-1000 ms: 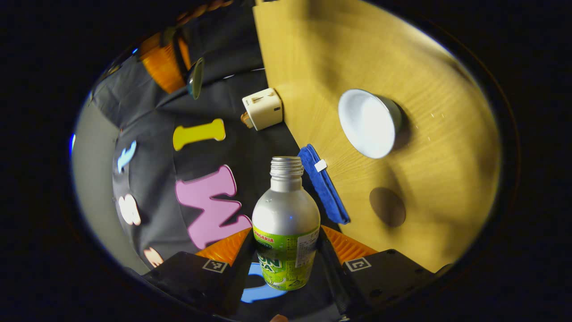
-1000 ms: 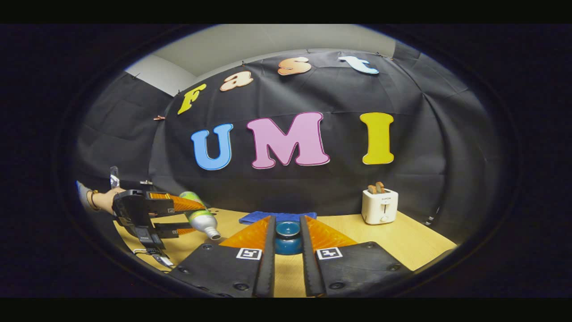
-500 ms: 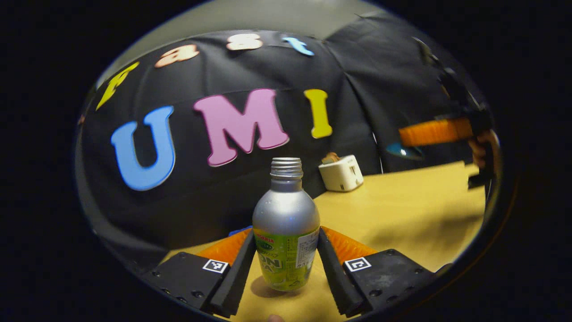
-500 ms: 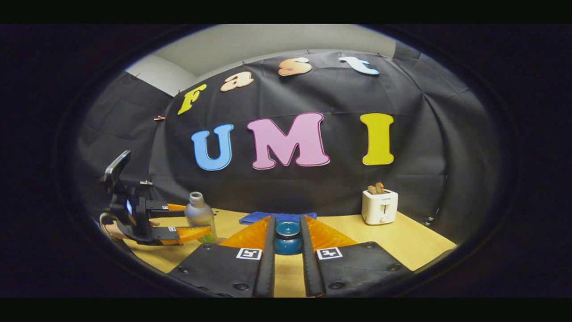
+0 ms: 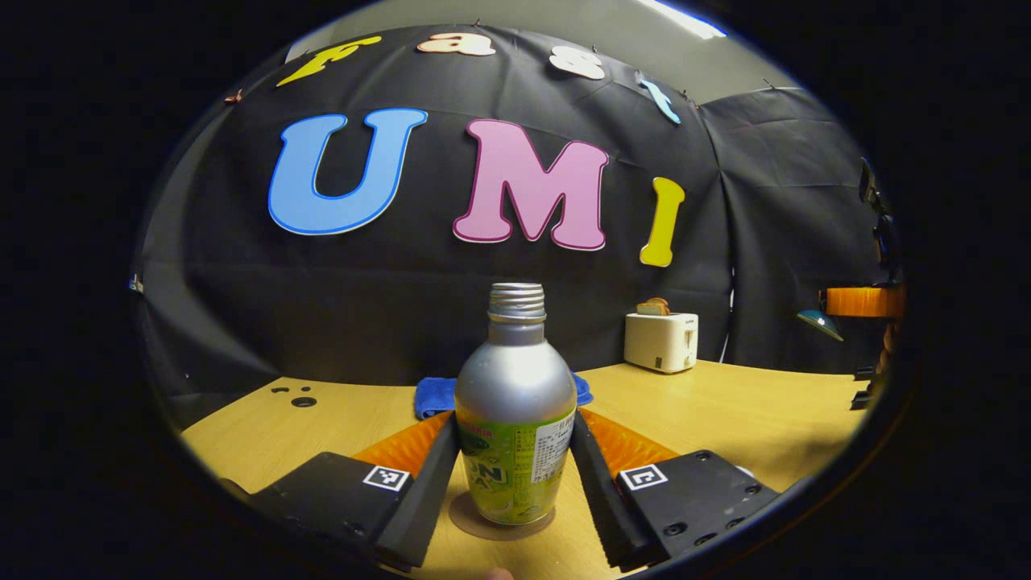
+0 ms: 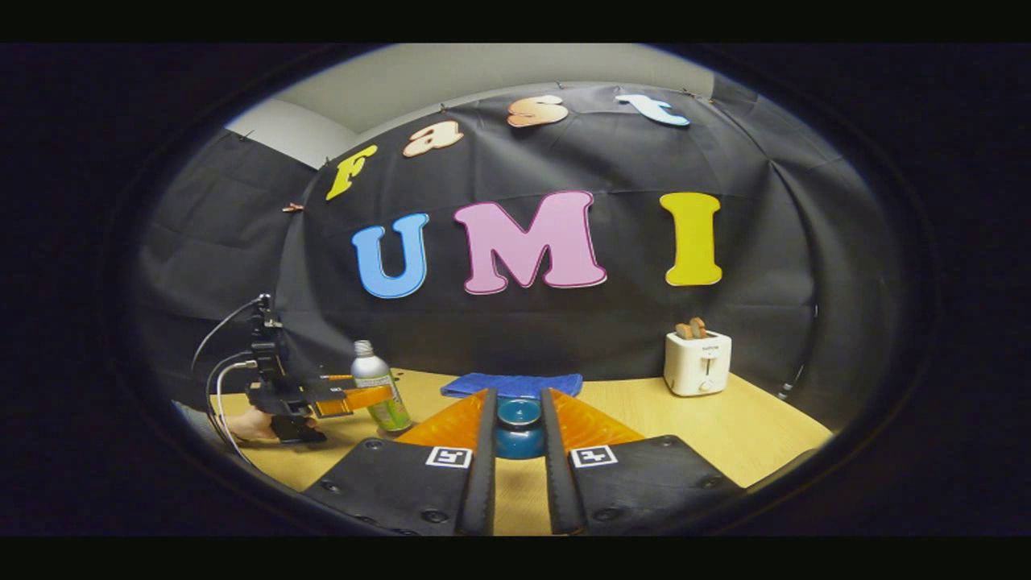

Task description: Open the teacup lid with one hand, grasp the water bottle and pour water into the teacup with the other hand; after pouring, place the water bottle on the coaster and then close the teacup lid.

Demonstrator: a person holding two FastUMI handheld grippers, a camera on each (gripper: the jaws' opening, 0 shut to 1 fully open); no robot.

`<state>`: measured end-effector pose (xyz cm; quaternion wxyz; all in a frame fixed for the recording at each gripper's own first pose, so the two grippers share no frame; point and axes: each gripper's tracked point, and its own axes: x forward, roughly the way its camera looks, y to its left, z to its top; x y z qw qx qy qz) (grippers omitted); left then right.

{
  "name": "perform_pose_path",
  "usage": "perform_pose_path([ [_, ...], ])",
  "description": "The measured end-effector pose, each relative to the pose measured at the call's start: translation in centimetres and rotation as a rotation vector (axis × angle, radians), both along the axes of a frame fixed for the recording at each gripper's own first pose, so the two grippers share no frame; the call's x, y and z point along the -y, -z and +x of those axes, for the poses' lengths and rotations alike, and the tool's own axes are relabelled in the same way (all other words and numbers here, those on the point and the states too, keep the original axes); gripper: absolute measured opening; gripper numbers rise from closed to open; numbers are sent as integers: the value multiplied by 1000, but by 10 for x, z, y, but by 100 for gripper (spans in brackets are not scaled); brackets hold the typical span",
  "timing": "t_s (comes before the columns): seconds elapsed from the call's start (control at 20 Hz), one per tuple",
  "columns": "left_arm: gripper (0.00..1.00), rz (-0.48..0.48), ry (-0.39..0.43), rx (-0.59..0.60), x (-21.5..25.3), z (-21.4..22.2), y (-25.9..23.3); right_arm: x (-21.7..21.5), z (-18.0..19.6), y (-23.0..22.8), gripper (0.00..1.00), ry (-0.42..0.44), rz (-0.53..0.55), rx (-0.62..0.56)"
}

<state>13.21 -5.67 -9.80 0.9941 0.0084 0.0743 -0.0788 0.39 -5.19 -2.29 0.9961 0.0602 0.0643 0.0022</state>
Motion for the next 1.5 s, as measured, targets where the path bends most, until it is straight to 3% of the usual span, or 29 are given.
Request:
perform_pose_path([
  [0.45,80,-2,-10,-64,-10,14,32,-9,3,7,24,-27,17,-16],
  [0.75,84,-5,-29,-73,-11,14,35,-20,4,17,24,-57,43,-35],
  [0.8,90,1,-31,-79,-11,13,38,-25,5,20,25,-68,52,-40],
  [0.85,99,5,-30,-81,-11,9,33,-29,6,23,25,-82,61,-47],
  [0.9,98,7,-31,-78,-11,8,31,-35,8,27,24,-96,69,-56],
  [0.95,98,6,-32,-72,-11,4,26,-41,11,31,30,-112,78,-60],
  [1.0,98,5,-33,-67,-10,-1,23,-50,13,35,25,-132,86,-69],
  [1.1,97,18,-47,-60,-11,-14,17,-67,19,46,30,-168,95,-96],
  [1.15,97,25,-55,-57,-12,-23,14,-76,22,53,25,-188,96,-112],
  [1.2,98,24,-65,-50,-13,-32,11,-86,25,59,30,-204,96,-127],
  [1.25,98,12,-70,-40,-13,-41,7,-94,27,67,25,-221,94,-146],
  [1.35,97,-16,-91,-32,-12,-58,3,-109,30,82,25,-244,91,-181],
  [1.4,97,-37,-95,-28,-11,-65,2,-115,32,88,30,-252,87,-198],
  [1.5,98,-56,-90,-21,-8,-77,-1,-122,35,103,30,-258,71,-231],
])
